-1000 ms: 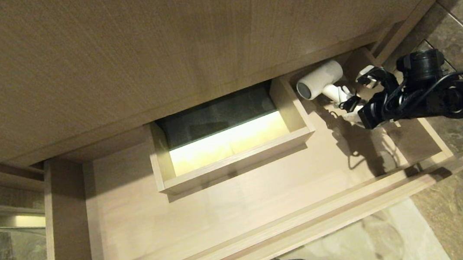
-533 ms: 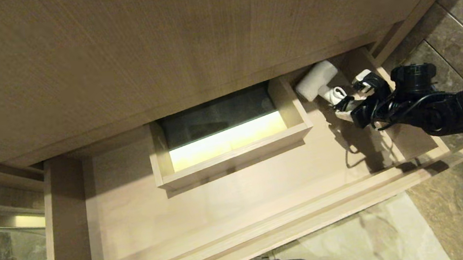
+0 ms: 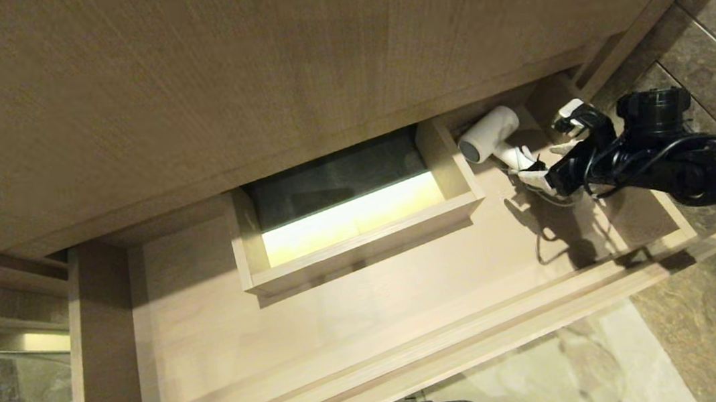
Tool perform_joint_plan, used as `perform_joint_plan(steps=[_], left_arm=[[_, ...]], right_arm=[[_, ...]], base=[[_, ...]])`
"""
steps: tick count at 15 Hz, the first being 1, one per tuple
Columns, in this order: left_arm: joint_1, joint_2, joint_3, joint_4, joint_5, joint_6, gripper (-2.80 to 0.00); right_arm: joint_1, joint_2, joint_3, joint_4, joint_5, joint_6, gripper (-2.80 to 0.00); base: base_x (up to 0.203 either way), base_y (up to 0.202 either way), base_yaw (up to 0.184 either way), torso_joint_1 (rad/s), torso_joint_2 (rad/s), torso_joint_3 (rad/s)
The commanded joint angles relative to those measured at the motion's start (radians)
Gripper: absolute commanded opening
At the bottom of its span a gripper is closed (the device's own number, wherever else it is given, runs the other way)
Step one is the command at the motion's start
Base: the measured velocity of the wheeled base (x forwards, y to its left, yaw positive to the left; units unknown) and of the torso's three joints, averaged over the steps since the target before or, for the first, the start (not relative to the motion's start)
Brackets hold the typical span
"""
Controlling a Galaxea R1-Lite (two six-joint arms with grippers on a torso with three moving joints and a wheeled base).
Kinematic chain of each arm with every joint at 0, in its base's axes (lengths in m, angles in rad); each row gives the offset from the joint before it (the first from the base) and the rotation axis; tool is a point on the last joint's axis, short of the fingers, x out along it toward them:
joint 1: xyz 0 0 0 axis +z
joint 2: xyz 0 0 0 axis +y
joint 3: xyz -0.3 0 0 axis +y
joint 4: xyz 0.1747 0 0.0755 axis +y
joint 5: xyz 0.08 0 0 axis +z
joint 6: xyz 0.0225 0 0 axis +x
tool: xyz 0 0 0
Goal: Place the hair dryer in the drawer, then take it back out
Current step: Put it into the drawer, then close the drawer
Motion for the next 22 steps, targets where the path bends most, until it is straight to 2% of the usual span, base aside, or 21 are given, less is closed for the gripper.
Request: perform_joint_plan(steps=[1, 6, 17, 18, 20, 22], left_arm=[[0.001, 0.000, 0.002, 0.000, 0.000, 0.000, -2.80], [-0.001, 0.000, 0.002, 0.000, 0.000, 0.000, -2.80], [0.001, 0.000, 0.002, 0.000, 0.000, 0.000, -2.80], [0.001, 0.000, 0.000, 0.000, 0.000, 0.000, -2.80], [0.000, 0.000, 0.002, 0.000, 0.000, 0.000, -2.80], [0.001, 0.000, 0.002, 0.000, 0.001, 0.000, -2.80]], right_arm=[[-0.025, -0.140, 0.069, 0.046, 0.002, -0.007, 0.00], [-0.046, -0.319, 0.233, 0.151, 0.002, -0.005, 0.00], [-0.046, -0.470, 0.318, 0.207, 0.002, -0.002, 0.00], [-0.046, -0.491, 0.329, 0.220, 0.002, -0.003, -2.80], [-0.040, -0.561, 0.339, 0.286, -0.004, -0.008, -2.80], [-0.028, -0.671, 0.345, 0.426, -0.007, -0.008, -2.80]], base=[[0.000, 0.000, 0.000, 0.000, 0.00, 0.000], [0.000, 0.000, 0.000, 0.000, 0.00, 0.000], [0.000, 0.000, 0.000, 0.000, 0.00, 0.000], [0.000, 0.000, 0.000, 0.000, 0.00, 0.000], [0.000, 0.000, 0.000, 0.000, 0.00, 0.000], [0.000, 0.000, 0.000, 0.000, 0.00, 0.000]])
